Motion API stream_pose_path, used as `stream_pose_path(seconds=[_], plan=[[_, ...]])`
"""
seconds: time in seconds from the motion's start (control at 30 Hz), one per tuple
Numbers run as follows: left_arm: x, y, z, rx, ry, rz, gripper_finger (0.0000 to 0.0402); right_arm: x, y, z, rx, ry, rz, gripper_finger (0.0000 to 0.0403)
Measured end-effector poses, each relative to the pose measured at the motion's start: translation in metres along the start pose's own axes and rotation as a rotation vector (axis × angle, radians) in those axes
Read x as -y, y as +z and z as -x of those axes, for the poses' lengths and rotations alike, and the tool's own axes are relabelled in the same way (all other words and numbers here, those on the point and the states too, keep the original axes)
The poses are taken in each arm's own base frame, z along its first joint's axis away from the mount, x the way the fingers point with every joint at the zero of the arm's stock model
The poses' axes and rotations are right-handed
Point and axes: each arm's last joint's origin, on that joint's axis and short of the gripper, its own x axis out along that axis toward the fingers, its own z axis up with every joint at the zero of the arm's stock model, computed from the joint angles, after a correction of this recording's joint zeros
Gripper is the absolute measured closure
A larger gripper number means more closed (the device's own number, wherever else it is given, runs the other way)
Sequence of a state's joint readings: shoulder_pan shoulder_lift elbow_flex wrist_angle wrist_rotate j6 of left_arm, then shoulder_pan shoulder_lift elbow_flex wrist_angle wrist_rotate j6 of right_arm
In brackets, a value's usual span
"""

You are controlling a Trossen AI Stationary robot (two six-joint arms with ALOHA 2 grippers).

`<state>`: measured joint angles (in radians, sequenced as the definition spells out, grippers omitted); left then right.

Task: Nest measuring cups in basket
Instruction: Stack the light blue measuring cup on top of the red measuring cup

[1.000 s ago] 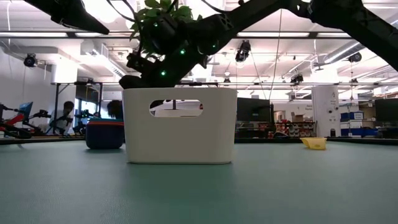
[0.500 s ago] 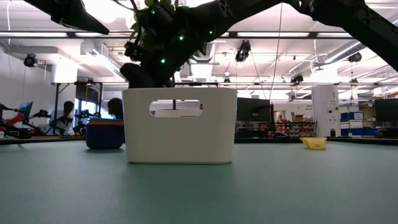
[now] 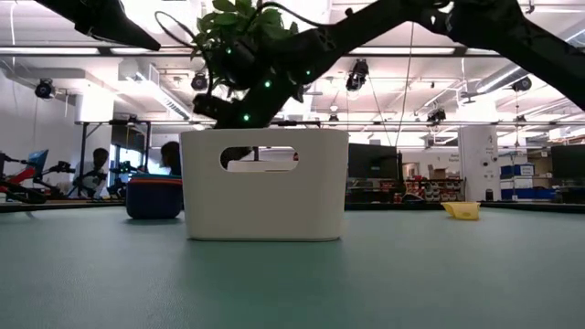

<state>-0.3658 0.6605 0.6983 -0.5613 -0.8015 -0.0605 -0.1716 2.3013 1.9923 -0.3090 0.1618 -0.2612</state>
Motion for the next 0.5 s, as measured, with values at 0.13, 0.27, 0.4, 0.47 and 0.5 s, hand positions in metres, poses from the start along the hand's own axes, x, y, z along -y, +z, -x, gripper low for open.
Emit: stream_pose_path(seconds=[0.13, 0.27, 0.4, 0.47, 0.5], plan=[[0.0, -0.0001, 0.0, -0.001, 0.0, -0.001, 0.0402, -0.0021, -0.0031, -0.0034, -0.008, 0.016, -0.009, 0.0394], [0.0, -0.0002, 0.0, -0.001, 0.0, -0.002, 0.0402, -0.0029, -0.0029, -0.0034, -0.003, 0.037, -0.01, 0.0394], [0.0001, -0.0003, 0.0, -0.001, 0.0, -0.002, 0.0402, -0.0047, -0.0028, -0.003, -0.006, 0.045, -0.012, 0.0394], [0.0, -0.0002, 0.0, -0.001, 0.0, -0.001, 0.0402, -0.0063, -0.0025, -0.0027, -0.006, 0.047, -0.01, 0.0394], [0.0001, -0.0003, 0.0, -0.001, 0.0, -0.002, 0.0402, -0.0071, -0.0025, -0.0026, -0.007, 0.05, -0.009, 0.0394]])
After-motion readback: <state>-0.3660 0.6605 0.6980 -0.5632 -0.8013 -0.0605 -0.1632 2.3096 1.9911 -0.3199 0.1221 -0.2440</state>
